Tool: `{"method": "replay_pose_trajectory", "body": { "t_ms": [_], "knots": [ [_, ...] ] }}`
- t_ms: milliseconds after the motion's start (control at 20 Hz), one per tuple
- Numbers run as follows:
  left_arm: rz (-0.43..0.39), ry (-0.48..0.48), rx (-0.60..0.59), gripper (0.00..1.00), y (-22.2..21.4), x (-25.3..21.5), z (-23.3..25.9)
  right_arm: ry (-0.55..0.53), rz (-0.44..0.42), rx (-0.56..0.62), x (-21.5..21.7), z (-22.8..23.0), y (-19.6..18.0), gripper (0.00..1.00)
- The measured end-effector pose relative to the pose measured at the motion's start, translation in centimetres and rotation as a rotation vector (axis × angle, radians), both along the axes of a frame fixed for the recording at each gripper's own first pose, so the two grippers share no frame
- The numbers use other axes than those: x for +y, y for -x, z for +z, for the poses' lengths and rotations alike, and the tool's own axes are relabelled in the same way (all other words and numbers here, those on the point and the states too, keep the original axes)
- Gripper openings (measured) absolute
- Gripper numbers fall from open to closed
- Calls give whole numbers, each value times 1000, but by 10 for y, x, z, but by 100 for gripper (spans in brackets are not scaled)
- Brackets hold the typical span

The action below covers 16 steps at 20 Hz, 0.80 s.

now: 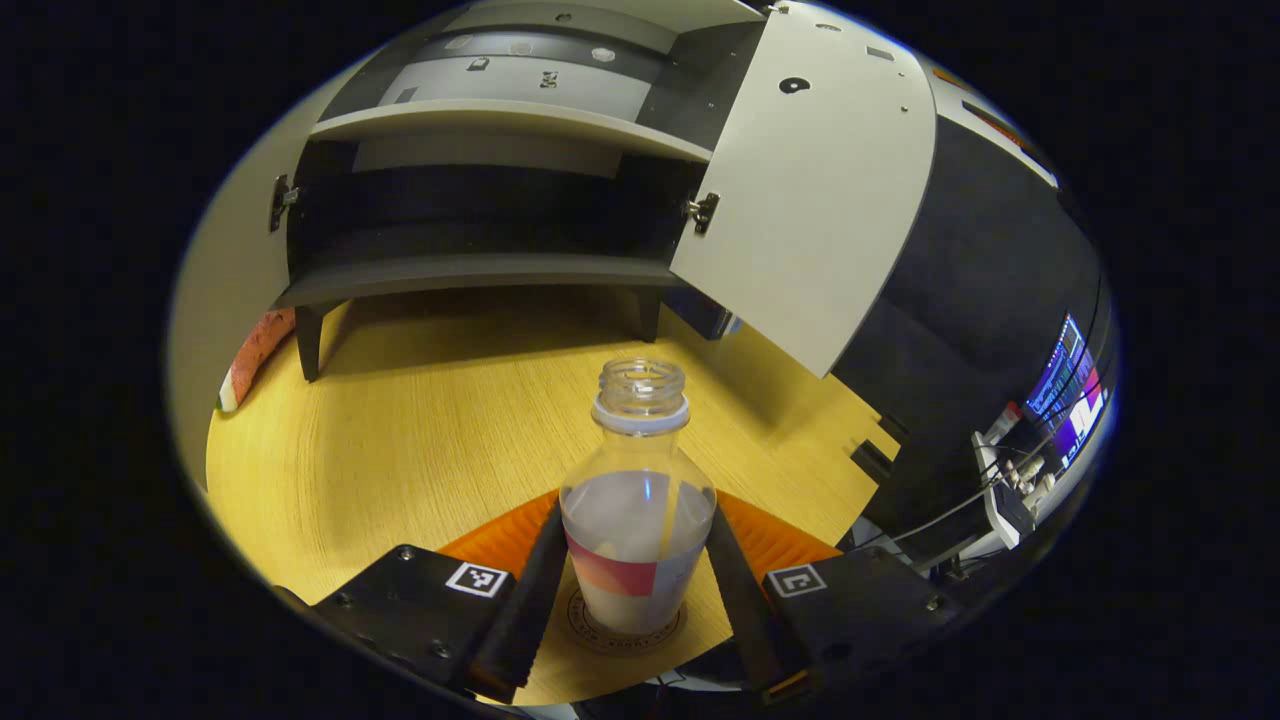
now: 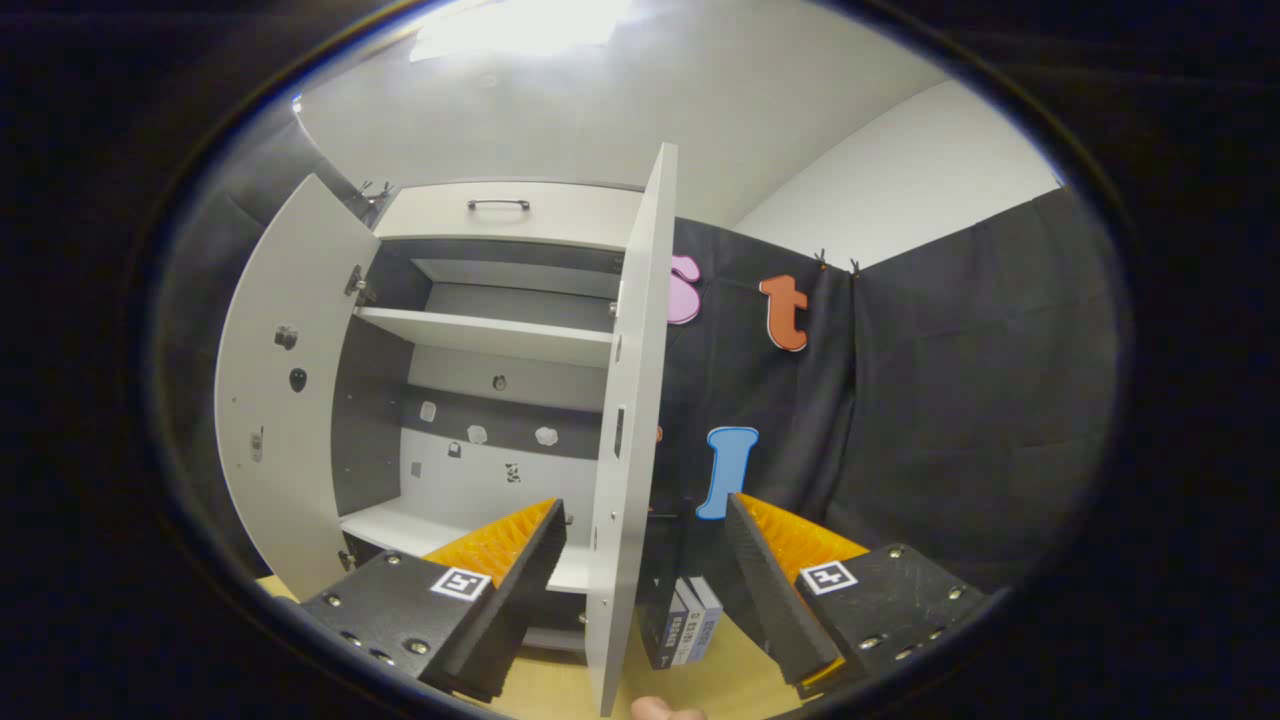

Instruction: Grasp the bottle in the cabinet with the left hand and place it on the coaster, then close the right door with the right hand and the left door with the left hand.

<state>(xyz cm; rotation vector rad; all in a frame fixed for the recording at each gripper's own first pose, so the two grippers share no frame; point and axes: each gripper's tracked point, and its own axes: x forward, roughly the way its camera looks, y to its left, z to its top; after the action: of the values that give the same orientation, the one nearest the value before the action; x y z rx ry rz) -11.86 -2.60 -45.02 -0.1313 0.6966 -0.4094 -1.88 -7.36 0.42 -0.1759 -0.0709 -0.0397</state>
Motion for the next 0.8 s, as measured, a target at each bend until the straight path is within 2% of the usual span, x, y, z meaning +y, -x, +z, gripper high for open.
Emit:
{"method": "replay_pose_trajectory", "body": {
  "t_ms": [350,800],
  "knots": [
    [5,0,31,80,7,4,-3,7,18,16,7,-7,-6,96],
    [-66,-70,55,81,22,-2,-5,2,40,16,12,-10,-11,97]
  ]
}}
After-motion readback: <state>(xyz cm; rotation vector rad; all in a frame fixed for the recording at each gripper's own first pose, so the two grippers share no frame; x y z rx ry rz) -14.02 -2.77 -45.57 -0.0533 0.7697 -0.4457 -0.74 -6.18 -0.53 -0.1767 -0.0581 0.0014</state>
